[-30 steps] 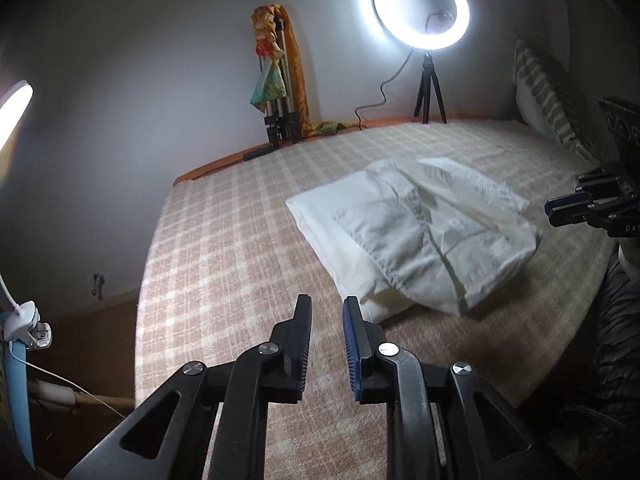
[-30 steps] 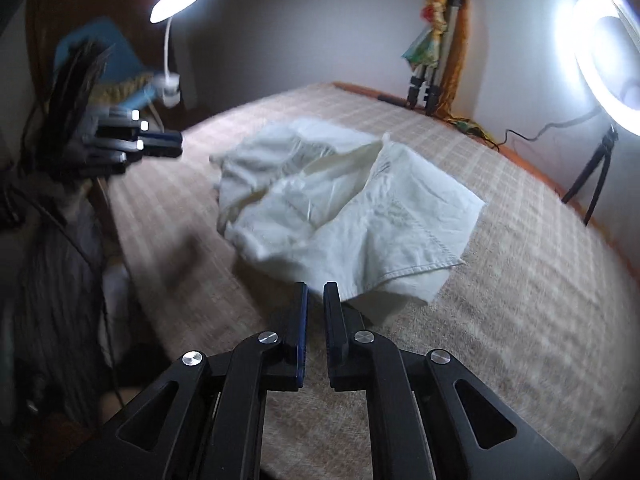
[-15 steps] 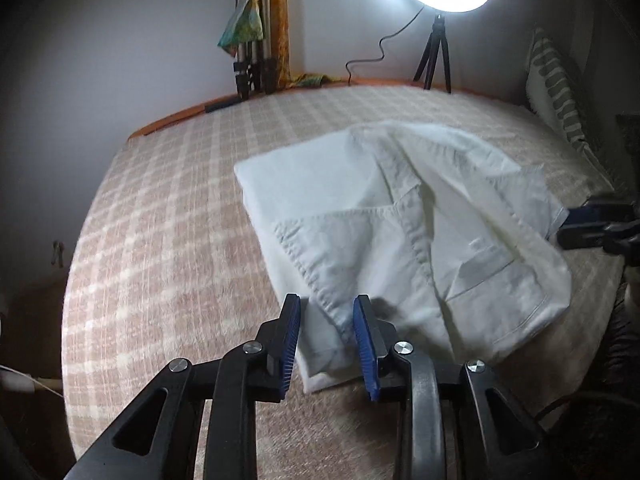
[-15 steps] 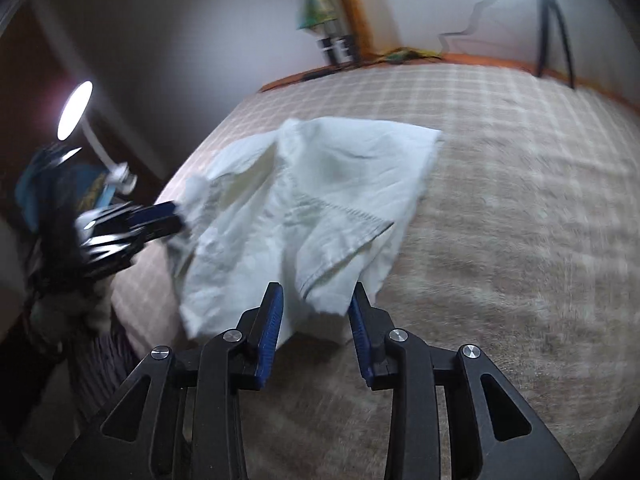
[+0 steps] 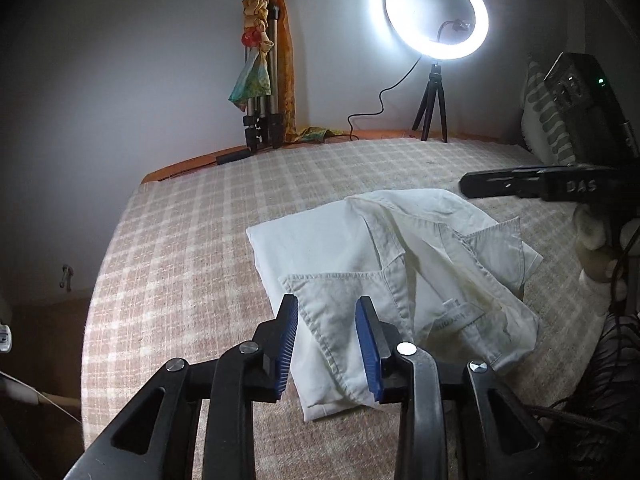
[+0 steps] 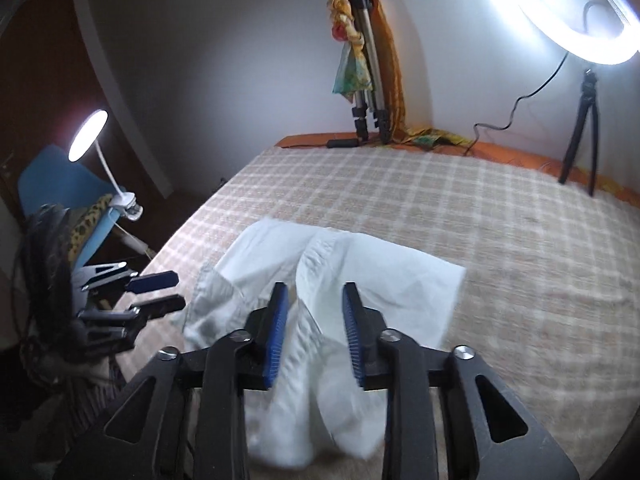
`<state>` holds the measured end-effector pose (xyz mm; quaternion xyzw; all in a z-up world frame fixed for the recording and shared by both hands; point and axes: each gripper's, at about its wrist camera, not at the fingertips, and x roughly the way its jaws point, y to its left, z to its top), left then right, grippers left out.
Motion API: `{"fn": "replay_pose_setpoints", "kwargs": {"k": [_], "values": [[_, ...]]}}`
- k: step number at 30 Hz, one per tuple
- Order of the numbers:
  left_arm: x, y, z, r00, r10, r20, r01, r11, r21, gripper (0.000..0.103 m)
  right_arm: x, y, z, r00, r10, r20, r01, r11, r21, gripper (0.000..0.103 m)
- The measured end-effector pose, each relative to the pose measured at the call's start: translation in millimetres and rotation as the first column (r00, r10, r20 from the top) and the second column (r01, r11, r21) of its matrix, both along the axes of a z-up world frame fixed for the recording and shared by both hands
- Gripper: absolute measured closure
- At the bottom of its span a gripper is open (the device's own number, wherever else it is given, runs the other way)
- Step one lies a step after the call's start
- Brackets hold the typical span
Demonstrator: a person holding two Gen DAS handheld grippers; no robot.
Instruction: Fold small clothes
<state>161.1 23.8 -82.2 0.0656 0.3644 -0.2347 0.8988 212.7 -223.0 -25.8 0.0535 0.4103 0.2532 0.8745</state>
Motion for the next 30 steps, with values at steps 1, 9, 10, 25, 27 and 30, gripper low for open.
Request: {"fn": "replay_pose_setpoints", "kwargs": {"k": [1, 9, 10, 25, 27, 30], "values": [[4.3, 0.4, -1.0, 1.0, 0.004, -0.009, -0.005, 1.0, -0.012, 0.073, 7.5, 6.6, -6.9, 1.0, -0.001, -0.011, 0.001, 1.0, 0.001, 0.083], [12.5, 14.1, -7.3, 0.999, 0.037, -0.037, -0.038, 0.999, -0.024, 0.073, -1.8, 48.8, -53.6, 0.971, 0.17, -0.166, -0.191, 0.975, -0.118, 0.083], [14.0, 15.6, -4.9, 0.999, 0.04, -0.036, -0.041, 0.999, -0.031, 0.073, -9.0, 42.9, -48.9, 0.97, 0.177, -0.166, -0.195, 0.976, -0.1, 0.08], [33.3, 19.9, -13.8, 0.986, 0.094, -0.134, -0.111, 0.985, -0.131, 0.065, -65.3, -90.5, -52.7, 0.959, -0.087, -0.269, 0.167, 0.941, 0.293, 0.066], [33.6, 16.7, -14.1, 0.987, 0.092, -0.134, -0.109, 0.986, -0.123, 0.065, -65.1, -84.7, -63.3, 0.953, -0.076, -0.293, 0.166, 0.941, 0.296, 0.066], [37.4, 10.5, -20.1, 0.986, 0.097, -0.138, -0.11, 0.99, -0.086, 0.065, -57.2, -72.5, -69.6, 0.95, -0.072, -0.303, 0.158, 0.95, 0.268, 0.091]]}}
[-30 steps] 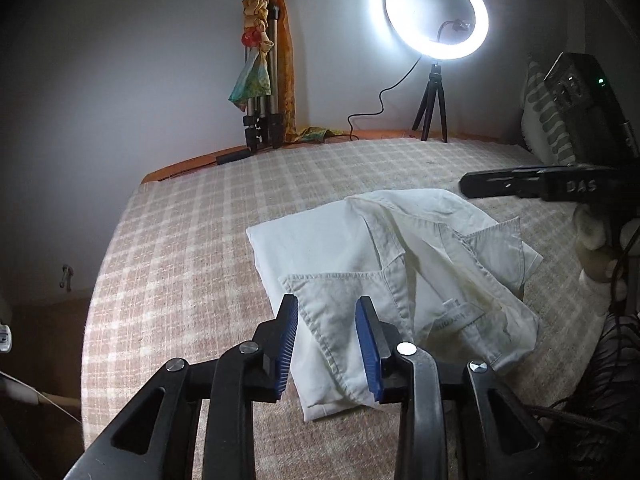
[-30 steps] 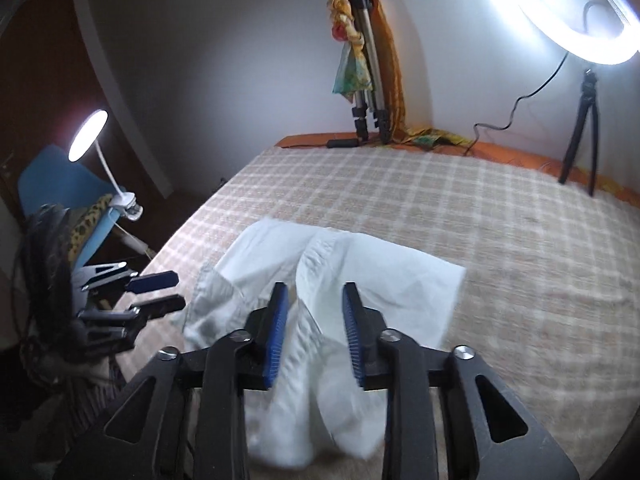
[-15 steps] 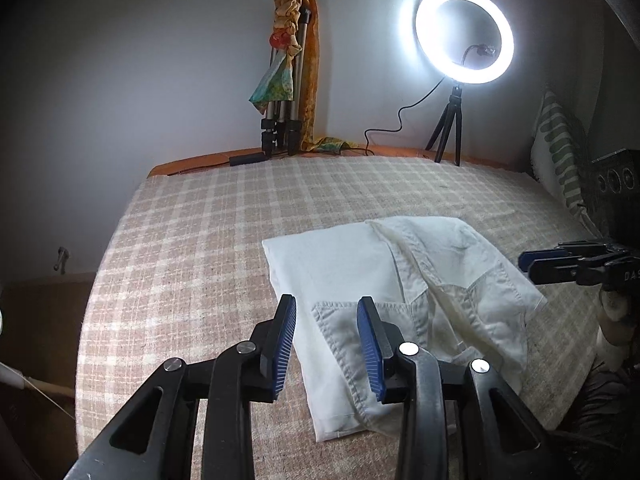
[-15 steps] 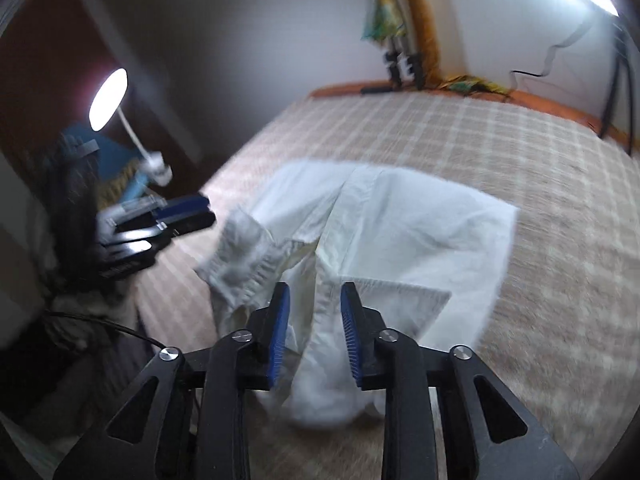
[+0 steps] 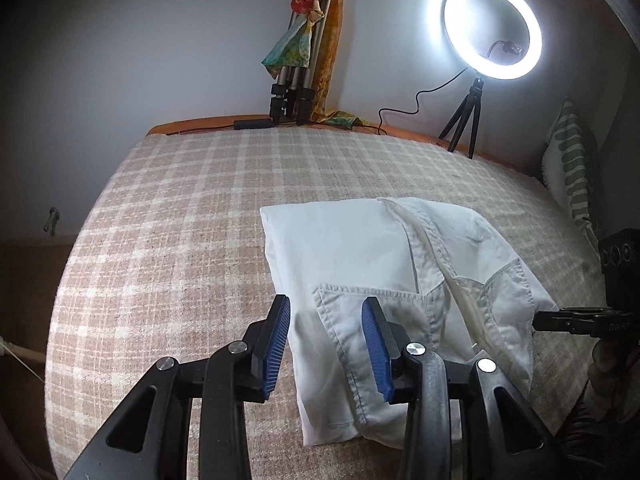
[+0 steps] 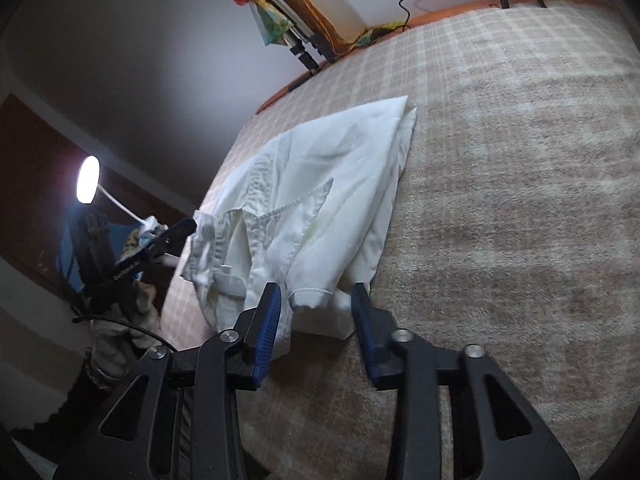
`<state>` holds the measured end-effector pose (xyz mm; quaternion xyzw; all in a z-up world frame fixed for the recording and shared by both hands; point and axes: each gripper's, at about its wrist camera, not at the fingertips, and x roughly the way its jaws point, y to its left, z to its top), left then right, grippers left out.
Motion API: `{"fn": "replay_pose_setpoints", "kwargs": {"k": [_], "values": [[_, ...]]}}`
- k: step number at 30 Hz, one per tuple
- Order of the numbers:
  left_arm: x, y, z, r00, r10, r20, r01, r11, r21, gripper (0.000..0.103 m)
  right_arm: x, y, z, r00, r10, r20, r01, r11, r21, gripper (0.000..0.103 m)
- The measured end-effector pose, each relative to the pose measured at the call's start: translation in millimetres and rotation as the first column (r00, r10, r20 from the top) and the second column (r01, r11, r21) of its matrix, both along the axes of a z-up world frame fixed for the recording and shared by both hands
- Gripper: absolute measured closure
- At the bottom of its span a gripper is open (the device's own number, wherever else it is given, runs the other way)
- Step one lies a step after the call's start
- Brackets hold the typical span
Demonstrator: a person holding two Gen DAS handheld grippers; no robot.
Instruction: Fold small clothes
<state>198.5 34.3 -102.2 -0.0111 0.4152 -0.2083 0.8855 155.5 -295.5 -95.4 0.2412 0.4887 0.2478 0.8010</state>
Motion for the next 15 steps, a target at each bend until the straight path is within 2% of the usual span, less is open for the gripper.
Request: {"fn": "replay_pose_setpoints", "kwargs": {"k": [3, 5, 6, 9, 12, 15], "values": [[6.5, 0.1, -19.9, 0.997, 0.044, -0.056, -0.04, 0.997, 0.064, 0.066, 2.2, 8.6, -0.9, 1.0, 0.018, -0.001, -0.018, 0.996, -0.082, 0.095], [6.3, 4.5, -34.5, 0.994, 0.053, -0.092, -0.047, 0.997, 0.063, 0.064, 0.1, 9.0, -5.2, 1.0, 0.028, -0.006, -0.029, 0.994, -0.103, 0.097], [3.4, 6.0, -36.6, 0.995, 0.053, -0.081, -0.048, 0.997, 0.061, 0.063, -1.9, 8.8, -7.0, 0.999, 0.035, -0.008, -0.036, 0.993, -0.114, 0.097], [-1.2, 8.4, -29.8, 0.997, 0.039, -0.06, -0.034, 0.997, 0.071, 0.063, -8.4, 7.8, -8.6, 0.999, 0.052, -0.009, -0.052, 0.99, -0.133, 0.097], [0.7, 17.5, -15.7, 0.997, 0.057, -0.042, -0.055, 0.998, 0.042, 0.064, -11.3, 1.8, 1.1, 0.998, 0.066, -0.006, -0.066, 0.989, -0.131, 0.096], [12.0, 26.5, -1.2, 0.995, 0.091, -0.032, -0.092, 0.995, -0.026, 0.065, -11.2, -13.1, 22.7, 0.996, 0.04, 0.075, -0.033, 0.996, -0.084, 0.096]]}}
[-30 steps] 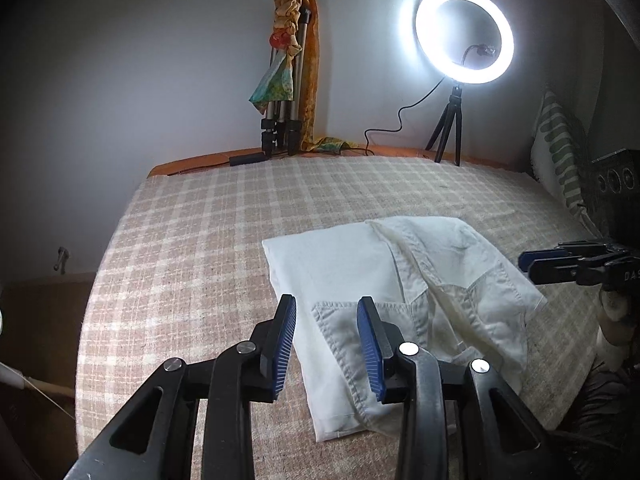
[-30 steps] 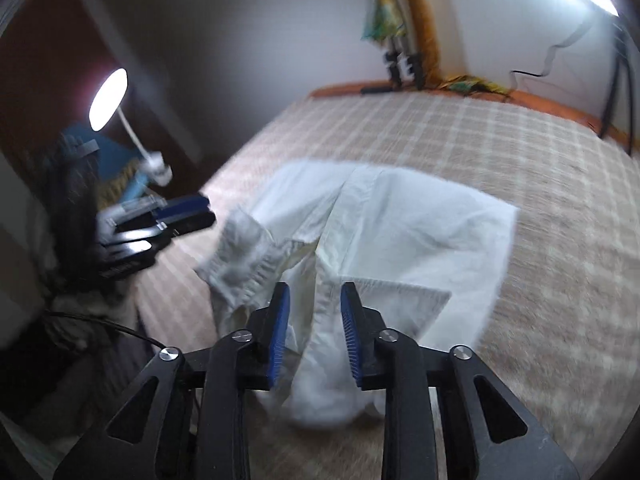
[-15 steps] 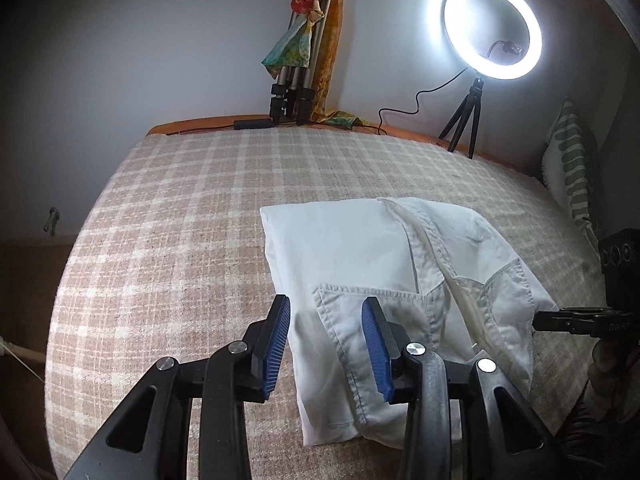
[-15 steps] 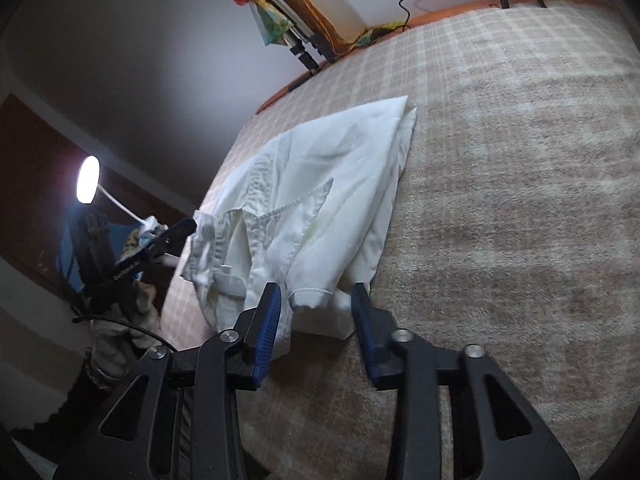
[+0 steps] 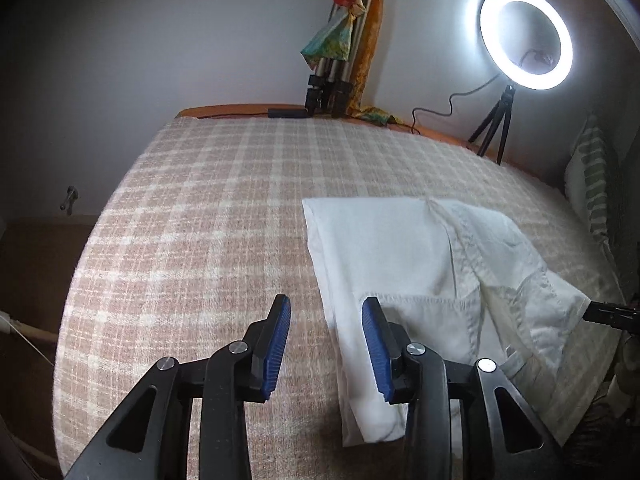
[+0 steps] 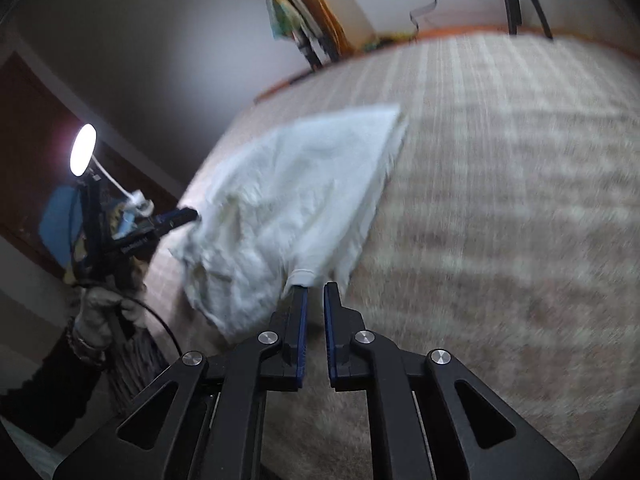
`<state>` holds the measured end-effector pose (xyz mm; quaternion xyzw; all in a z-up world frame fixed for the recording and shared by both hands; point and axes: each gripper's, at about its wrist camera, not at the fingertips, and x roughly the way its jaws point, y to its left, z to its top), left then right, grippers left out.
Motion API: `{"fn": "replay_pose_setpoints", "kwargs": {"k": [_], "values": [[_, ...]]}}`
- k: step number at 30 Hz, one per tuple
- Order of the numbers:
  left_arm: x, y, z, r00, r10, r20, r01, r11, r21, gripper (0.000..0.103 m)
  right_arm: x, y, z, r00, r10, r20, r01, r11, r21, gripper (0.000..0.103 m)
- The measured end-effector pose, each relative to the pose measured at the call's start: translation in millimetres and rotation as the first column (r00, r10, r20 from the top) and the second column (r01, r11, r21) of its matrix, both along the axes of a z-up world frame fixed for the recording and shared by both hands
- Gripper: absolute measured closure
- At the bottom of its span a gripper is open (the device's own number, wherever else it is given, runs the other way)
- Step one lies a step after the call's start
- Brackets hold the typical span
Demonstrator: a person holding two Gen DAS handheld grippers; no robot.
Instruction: Fold small clothes
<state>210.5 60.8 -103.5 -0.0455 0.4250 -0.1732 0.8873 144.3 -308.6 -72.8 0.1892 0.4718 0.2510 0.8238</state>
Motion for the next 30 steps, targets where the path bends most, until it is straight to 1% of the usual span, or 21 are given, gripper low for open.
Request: {"fn": "replay_pose_setpoints", "kwargs": {"k": [1, 3, 5, 7, 8, 10, 11, 14, 16, 18, 19, 21, 24, 26, 27, 28, 29, 30], "values": [[4.8, 0.6, 4.3, 1.0, 0.006, 0.004, -0.006, 1.0, -0.018, 0.065, 3.3, -3.5, 7.3, 1.0, -0.011, 0.024, 0.011, 1.0, 0.015, 0.096], [14.0, -4.1, 13.8, 1.0, 0.006, 0.019, -0.005, 0.999, -0.04, 0.065, 12.6, -3.2, 19.8, 0.997, -0.025, 0.075, 0.024, 1.0, 0.017, 0.096], [23.4, -17.4, 22.2, 0.999, -0.017, 0.034, 0.019, 0.999, -0.039, 0.065, 27.8, 3.0, 29.7, 0.992, -0.028, 0.122, 0.029, 1.0, -0.009, 0.096], [33.8, -35.9, 25.7, 0.998, -0.053, 0.034, 0.054, 0.998, -0.03, 0.065, 49.3, 11.1, 33.5, 0.991, -0.024, 0.132, 0.026, 1.0, -0.016, 0.096], [39.1, -45.8, 24.9, 0.997, -0.072, 0.028, 0.072, 0.997, -0.016, 0.065, 60.5, 16.9, 34.0, 0.991, -0.01, 0.136, 0.015, 0.999, -0.032, 0.096], [47.9, -63.8, 19.9, 0.995, -0.101, 0.019, 0.101, 0.995, 0.02, 0.065, 81.7, 34.8, 30.6, 0.988, 0.018, 0.152, 0.001, 0.992, -0.124, 0.096], [51.6, -71.2, 16.0, 0.994, -0.113, 0.015, 0.112, 0.993, 0.042, 0.065, 91.6, 41.9, 26.4, 0.989, 0.026, 0.145, -0.004, 0.988, -0.154, 0.096], [60.1, -84.9, 0.6, 0.991, -0.13, 0.0, 0.129, 0.985, 0.117, 0.065, 114.2, 56.7, 8.9, 0.994, 0.046, 0.096, -0.028, 0.983, -0.183, 0.096], [63.3, -87.0, -10.4, 0.99, -0.137, -0.018, 0.138, 0.98, 0.142, 0.065, 120.8, 64.4, -1.8, 0.995, 0.058, 0.08, -0.038, 0.971, -0.237, 0.096], [66.1, -86.5, -21.0, 0.991, -0.133, -0.03, 0.136, 0.976, 0.17, 0.063, 123.2, 66.5, -11.2, 0.996, 0.069, 0.061, -0.051, 0.965, -0.257, 0.096], [68.1, -85.2, -25.7, 0.991, -0.131, -0.038, 0.136, 0.976, 0.171, 0.063, 124.5, 65.5, -16.6, 0.997, 0.065, 0.049, -0.05, 0.963, -0.265, 0.096], [72.3, -82.1, -30.7, 0.992, -0.12, -0.046, 0.126, 0.981, 0.146, 0.063, 126.9, 59.9, -25.3, 0.999, 0.047, 0.025, -0.038, 0.964, -0.262, 0.096], [73.7, -81.0, -29.8, 0.992, -0.118, -0.047, 0.124, 0.981, 0.147, 0.063, 132.4, 53.5, -38.4, 1.0, 0.028, -0.011, -0.03, 0.974, -0.226, 0.099], [71.5, -76.2, -23.9, 0.994, -0.104, -0.037, 0.108, 0.982, 0.154, 0.063, 132.3, 52.4, -37.3, 1.0, 0.025, -0.016, -0.028, 0.973, -0.227, 0.099], [69.8, -69.9, -18.5, 0.995, -0.091, -0.027, 0.094, 0.985, 0.143, 0.063, 131.3, 51.2, -34.7, 1.0, 0.021, -0.021, -0.026, 0.972, -0.232, 0.096], [68.2, -60.9, -13.7, 0.997, -0.069, -0.019, 0.071, 0.99, 0.121, 0.063, 129.6, 48.8, -30.7, 1.0, 0.017, -0.022, -0.021, 0.974, -0.228, 0.096], [66.2, -50.2, -9.6, 0.999, -0.043, -0.023, 0.045, 0.995, 0.087, 0.062, 125.1, 42.6, -24.8, 1.0, 0.007, -0.017, -0.01, 0.977, -0.212, 0.092], [63.4, -38.4, -6.7, 0.999, -0.017, -0.035, 0.019, 0.999, 0.048, 0.053, 120.2, 35.9, -20.0, 1.0, -0.002, -0.014, -0.001, 0.982, -0.189, 0.082]]}}
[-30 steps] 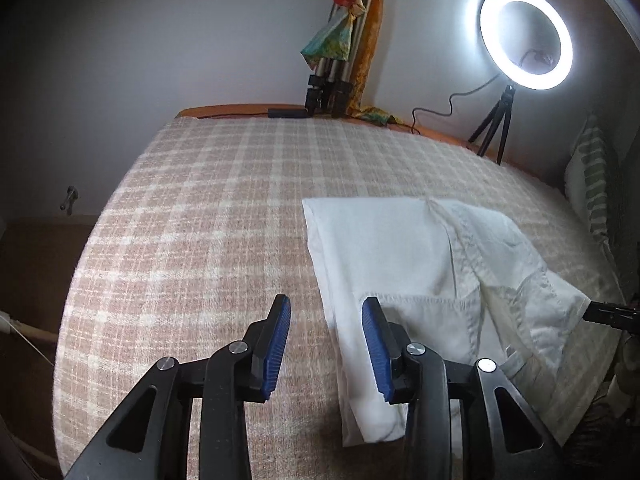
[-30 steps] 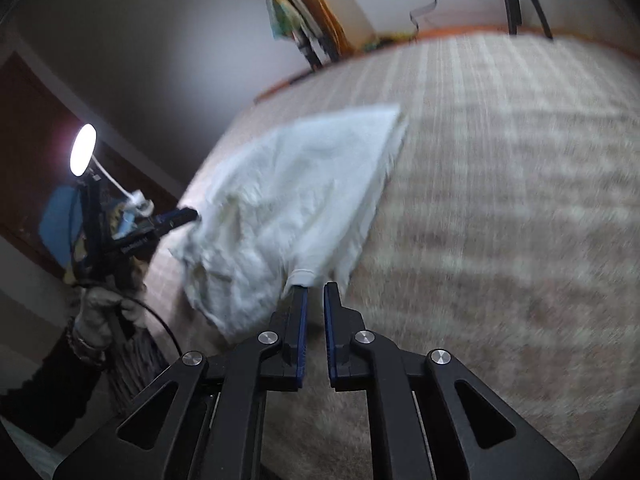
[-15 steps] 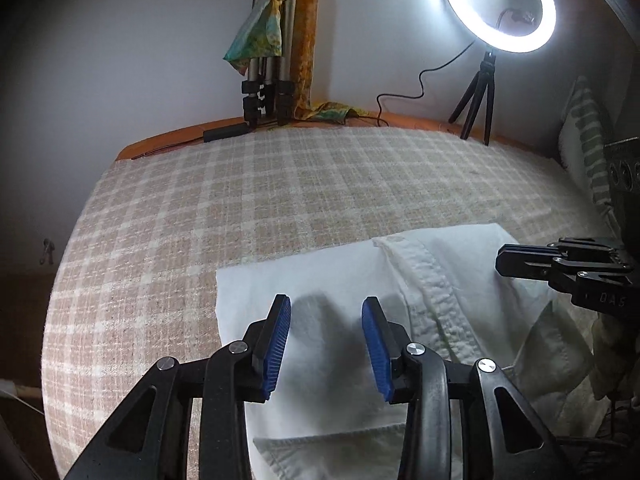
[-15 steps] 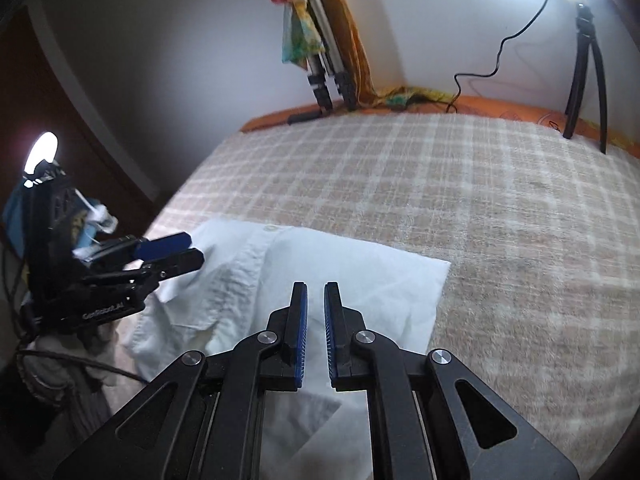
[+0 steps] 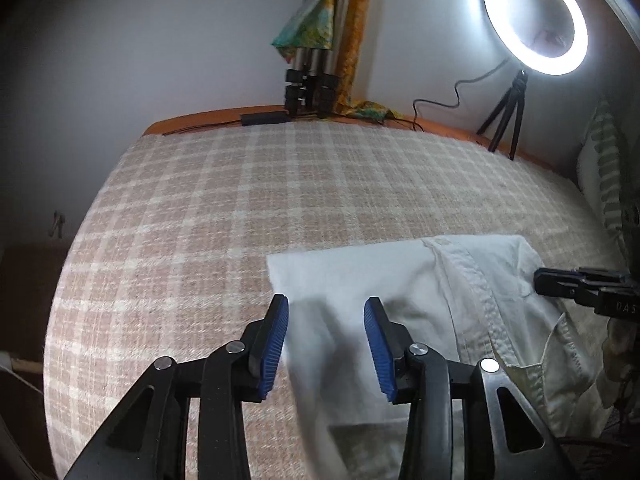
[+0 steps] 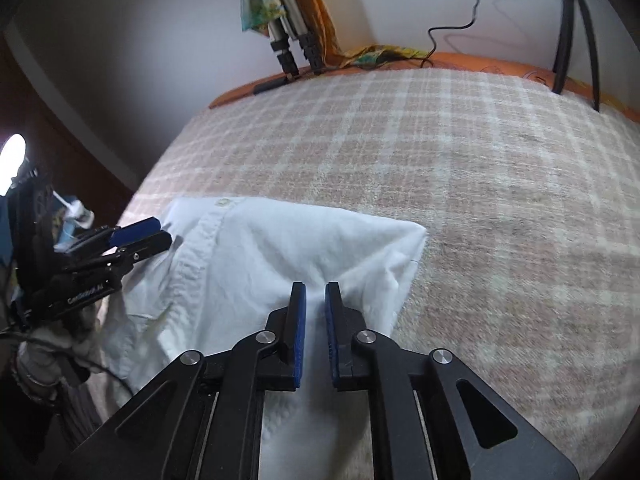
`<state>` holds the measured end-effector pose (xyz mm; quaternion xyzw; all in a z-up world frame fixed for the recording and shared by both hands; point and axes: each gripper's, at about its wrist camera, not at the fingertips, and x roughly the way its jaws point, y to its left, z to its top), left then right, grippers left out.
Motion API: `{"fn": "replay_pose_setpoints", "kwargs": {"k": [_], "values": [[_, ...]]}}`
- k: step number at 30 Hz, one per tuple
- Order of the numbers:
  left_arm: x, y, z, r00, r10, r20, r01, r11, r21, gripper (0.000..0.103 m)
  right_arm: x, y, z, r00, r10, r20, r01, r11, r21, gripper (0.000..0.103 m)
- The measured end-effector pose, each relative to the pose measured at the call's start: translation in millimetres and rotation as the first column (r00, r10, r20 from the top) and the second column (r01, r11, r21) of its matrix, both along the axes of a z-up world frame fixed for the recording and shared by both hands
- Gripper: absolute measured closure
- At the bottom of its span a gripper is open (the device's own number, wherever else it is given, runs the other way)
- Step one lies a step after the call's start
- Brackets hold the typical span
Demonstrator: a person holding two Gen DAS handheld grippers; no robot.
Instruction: Fold small clothes
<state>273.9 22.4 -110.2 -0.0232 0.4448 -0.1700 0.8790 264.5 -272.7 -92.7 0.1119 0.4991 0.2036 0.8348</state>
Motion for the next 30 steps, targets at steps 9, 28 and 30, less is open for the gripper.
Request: {"fn": "replay_pose_setpoints", "kwargs": {"k": [9, 28, 30], "values": [[-9.0, 51.5, -33.5, 0.973, 0.051, -0.223, -0.112, 0.955, -0.273, 0.038, -43.0, -63.6, -14.5, 0.988, -0.109, -0.106, 0.131, 0.965, 0.229, 0.054], [-5.9, 37.5, -36.8, 0.972, 0.014, -0.233, -0.096, 0.934, -0.344, 0.059, -45.9, -55.4, -40.3, 0.987, -0.07, -0.145, 0.127, 0.893, 0.431, 0.061], [-5.6, 35.9, -36.7, 0.972, 0.02, -0.233, -0.102, 0.933, -0.346, 0.061, -43.3, -51.8, -41.7, 0.986, -0.065, -0.153, 0.125, 0.895, 0.429, 0.069]]}}
